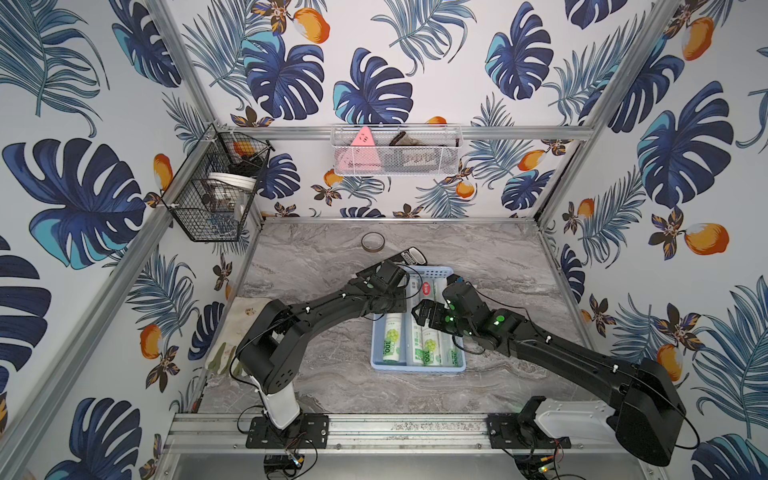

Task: Put the plastic wrap into the basket
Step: Place the plastic wrap in the basket.

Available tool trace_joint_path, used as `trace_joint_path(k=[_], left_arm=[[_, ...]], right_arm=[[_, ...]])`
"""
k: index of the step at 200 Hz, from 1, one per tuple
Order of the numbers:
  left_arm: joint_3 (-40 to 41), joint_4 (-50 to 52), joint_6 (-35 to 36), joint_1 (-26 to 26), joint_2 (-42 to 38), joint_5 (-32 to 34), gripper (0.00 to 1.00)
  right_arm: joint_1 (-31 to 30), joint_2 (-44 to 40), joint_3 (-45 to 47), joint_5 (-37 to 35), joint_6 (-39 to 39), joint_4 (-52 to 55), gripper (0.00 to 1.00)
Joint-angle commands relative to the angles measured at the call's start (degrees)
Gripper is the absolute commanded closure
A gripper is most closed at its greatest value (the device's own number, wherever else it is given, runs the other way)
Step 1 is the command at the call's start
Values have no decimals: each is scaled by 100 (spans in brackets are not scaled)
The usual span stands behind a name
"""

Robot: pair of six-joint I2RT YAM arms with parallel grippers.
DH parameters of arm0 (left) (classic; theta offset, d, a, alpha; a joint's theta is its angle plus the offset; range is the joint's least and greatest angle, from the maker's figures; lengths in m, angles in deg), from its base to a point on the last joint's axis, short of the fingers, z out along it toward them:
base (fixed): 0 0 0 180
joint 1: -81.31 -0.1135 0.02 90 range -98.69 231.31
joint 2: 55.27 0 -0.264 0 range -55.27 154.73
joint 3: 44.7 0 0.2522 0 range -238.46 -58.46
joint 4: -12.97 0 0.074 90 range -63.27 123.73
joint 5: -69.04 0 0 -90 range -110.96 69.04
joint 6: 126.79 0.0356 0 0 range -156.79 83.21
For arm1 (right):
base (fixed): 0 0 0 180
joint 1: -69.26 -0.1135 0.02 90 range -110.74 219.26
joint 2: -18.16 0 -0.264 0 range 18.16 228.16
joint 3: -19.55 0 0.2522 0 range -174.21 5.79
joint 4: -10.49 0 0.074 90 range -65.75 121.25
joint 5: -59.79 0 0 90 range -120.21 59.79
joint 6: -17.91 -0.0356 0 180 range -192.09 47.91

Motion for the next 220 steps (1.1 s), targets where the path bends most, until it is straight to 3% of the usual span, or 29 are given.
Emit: trace_joint_path(k=[1, 102, 191, 220], left_arm=[[18, -192, -133, -9, -3, 61, 69], [104, -146, -571, -14, 349, 92, 65], [18, -97, -464, -7, 564, 49, 52], [11, 0, -413, -9, 524, 134, 43]], right_arm=[[6, 44, -20, 32, 97, -3, 0], [6, 44, -27, 57, 97, 88, 0], [6, 95, 41, 71, 66, -18, 0], [6, 126, 23, 87, 62, -31, 0]])
